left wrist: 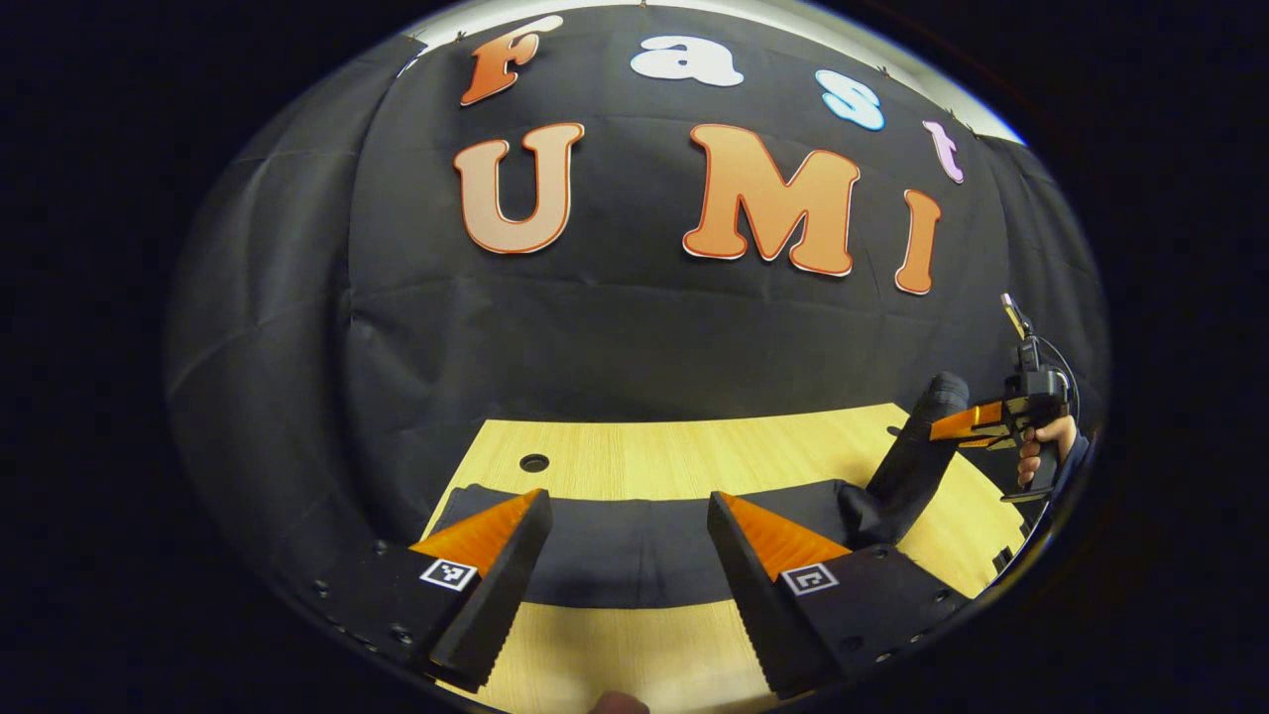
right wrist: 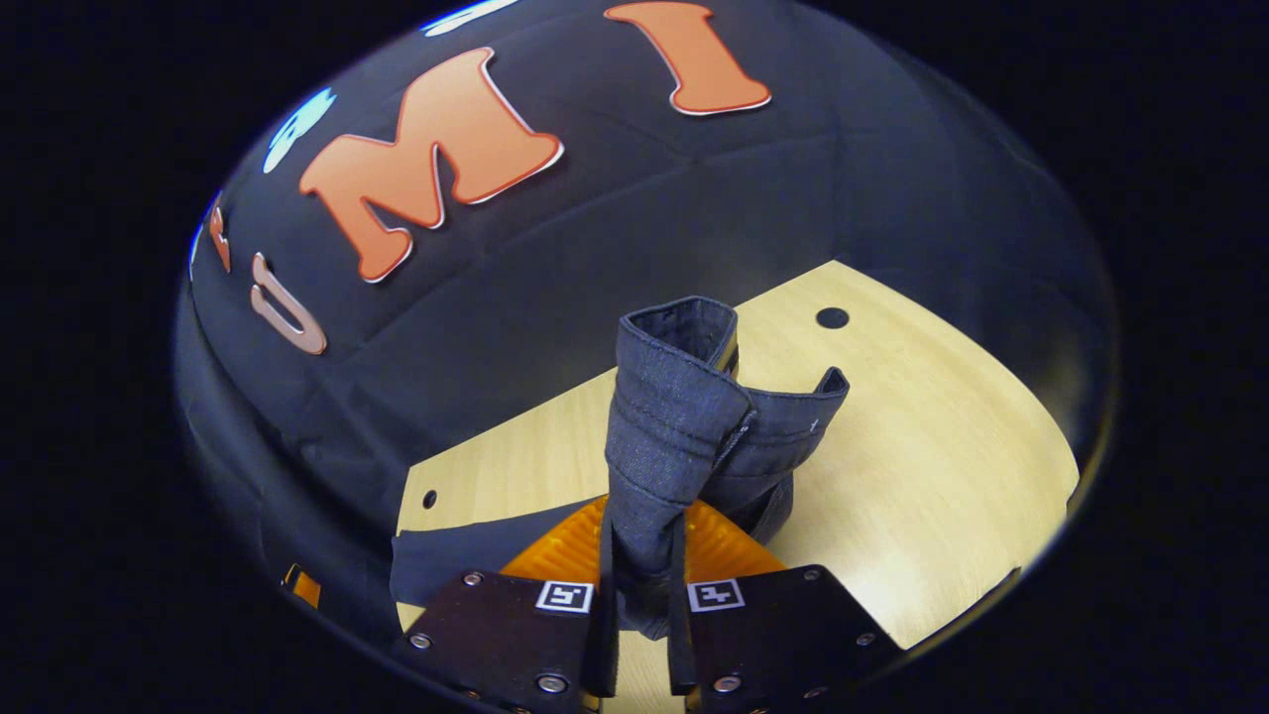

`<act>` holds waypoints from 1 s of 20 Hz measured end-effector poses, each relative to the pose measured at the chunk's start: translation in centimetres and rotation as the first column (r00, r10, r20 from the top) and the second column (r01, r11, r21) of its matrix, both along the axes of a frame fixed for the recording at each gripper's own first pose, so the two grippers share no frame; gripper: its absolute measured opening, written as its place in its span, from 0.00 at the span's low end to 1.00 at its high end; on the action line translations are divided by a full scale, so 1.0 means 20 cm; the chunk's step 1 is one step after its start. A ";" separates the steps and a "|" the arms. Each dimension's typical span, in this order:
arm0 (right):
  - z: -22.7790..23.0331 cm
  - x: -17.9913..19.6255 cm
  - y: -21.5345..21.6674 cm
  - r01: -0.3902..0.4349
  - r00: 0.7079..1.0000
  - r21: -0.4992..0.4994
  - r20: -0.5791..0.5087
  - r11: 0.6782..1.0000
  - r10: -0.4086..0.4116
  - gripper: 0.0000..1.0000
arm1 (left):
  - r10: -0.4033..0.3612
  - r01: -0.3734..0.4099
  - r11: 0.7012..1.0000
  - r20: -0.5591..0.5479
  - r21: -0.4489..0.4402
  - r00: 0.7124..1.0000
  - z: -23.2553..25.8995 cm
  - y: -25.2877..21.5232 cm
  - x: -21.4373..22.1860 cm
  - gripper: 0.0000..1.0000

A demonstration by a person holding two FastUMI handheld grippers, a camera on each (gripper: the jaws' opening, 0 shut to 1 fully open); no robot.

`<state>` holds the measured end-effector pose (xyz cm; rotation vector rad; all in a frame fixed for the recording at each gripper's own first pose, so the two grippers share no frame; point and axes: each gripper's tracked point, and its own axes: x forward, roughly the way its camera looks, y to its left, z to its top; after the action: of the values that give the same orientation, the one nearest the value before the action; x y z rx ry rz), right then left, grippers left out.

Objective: Grasp the waist and the cuffs of the jeans and fold them to make the two legs overlap; first hold the waist and fold one-third of the jeans toward the cuffs, then hold the cuffs and fold the remaining one-third in the same direction to finish folding.

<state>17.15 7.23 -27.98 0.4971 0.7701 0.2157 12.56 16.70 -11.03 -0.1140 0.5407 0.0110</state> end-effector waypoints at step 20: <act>0.07 -0.02 0.92 -0.269 0.959 -0.076 0.066 0.960 0.274 0.20 | 0.134 -0.133 0.991 -0.054 0.020 0.990 -0.13 0.44 -0.16 0.95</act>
<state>16.73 25.63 -26.62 0.3167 0.7671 0.4608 9.43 25.54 -13.68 -0.1343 0.5877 0.1490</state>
